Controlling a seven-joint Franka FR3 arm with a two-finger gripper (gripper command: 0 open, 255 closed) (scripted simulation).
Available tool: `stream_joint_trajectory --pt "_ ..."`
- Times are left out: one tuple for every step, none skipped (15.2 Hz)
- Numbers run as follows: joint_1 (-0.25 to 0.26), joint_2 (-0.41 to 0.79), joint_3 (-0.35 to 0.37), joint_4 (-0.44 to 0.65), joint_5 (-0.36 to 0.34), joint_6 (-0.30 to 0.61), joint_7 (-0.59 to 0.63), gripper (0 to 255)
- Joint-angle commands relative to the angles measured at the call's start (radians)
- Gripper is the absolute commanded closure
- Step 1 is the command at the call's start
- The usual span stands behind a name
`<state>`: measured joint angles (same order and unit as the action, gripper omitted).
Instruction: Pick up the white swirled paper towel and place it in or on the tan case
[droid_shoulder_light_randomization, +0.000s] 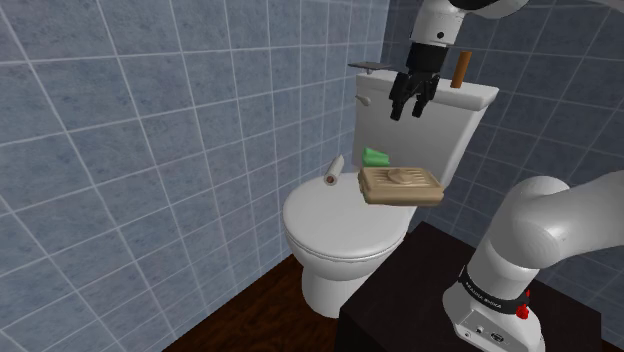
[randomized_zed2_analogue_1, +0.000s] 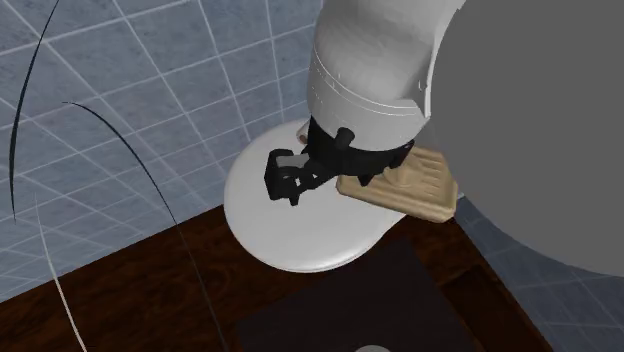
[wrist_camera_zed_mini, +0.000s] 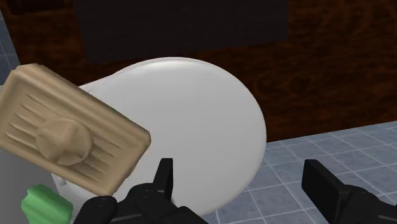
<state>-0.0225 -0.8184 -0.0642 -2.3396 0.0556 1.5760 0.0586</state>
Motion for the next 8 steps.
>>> stream_joint_trajectory --pt "0.000 0.000 0.000 0.000 0.000 0.000 0.000 0" --pt "-0.005 0.036 0.008 0.005 0.001 0.026 0.020 0" --pt "-0.010 0.072 0.016 0.010 0.002 0.051 0.039 0" --pt "-0.014 0.109 0.023 0.018 0.003 0.075 0.059 0" --pt "-0.019 0.147 0.029 0.027 0.003 0.098 0.078 0" --pt "-0.024 0.185 0.036 0.037 0.002 0.120 0.098 0" --pt "-0.029 0.223 0.042 0.048 0.001 0.141 0.117 0" --pt "-0.034 0.262 0.047 0.061 0.000 0.161 0.137 0"
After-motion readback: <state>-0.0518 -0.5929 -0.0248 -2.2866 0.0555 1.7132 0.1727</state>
